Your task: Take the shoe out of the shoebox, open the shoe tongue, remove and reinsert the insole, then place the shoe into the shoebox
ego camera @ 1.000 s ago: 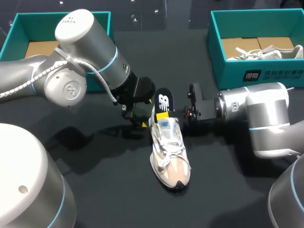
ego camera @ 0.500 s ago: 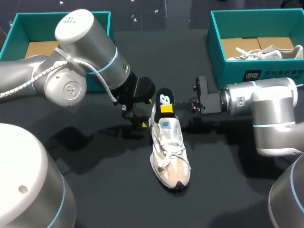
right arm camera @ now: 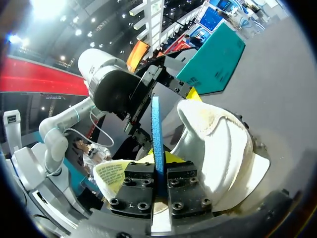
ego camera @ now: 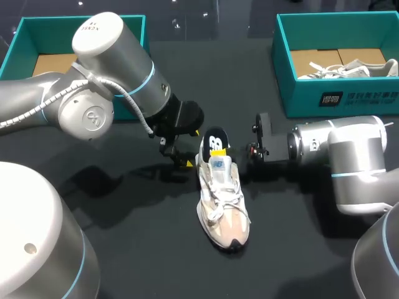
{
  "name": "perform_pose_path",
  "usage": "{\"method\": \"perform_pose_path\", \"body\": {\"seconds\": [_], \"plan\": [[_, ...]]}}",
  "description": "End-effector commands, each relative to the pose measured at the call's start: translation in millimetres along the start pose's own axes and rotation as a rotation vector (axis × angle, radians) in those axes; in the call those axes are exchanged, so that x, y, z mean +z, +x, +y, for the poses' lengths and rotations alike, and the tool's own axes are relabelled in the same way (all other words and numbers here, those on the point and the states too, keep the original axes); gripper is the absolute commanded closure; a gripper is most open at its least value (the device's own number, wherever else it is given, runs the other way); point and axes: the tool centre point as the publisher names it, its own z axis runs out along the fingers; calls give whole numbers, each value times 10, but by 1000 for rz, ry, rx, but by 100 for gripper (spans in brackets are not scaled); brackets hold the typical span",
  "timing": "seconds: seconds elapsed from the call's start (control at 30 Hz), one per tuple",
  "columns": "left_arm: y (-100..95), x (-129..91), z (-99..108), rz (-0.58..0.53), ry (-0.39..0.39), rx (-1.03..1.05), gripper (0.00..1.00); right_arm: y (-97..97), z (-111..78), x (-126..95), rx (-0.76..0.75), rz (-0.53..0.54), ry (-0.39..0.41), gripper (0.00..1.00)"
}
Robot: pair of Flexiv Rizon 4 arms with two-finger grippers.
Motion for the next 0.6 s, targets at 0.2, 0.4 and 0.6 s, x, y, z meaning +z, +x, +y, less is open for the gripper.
{"method": "perform_pose_path", "body": {"seconds": [0.2, 0.4, 0.6], "plan": [[-4, 8, -1, 1, -1, 1, 0, 56, 5, 54, -33, -22, 13, 70], [-4, 8, -1, 1, -1, 1, 0, 109, 167, -13, -82, -46, 37, 57], [-4, 8, -1, 1, -1, 1, 0, 81, 263, -95, -96, -56, 40, 65]]}}
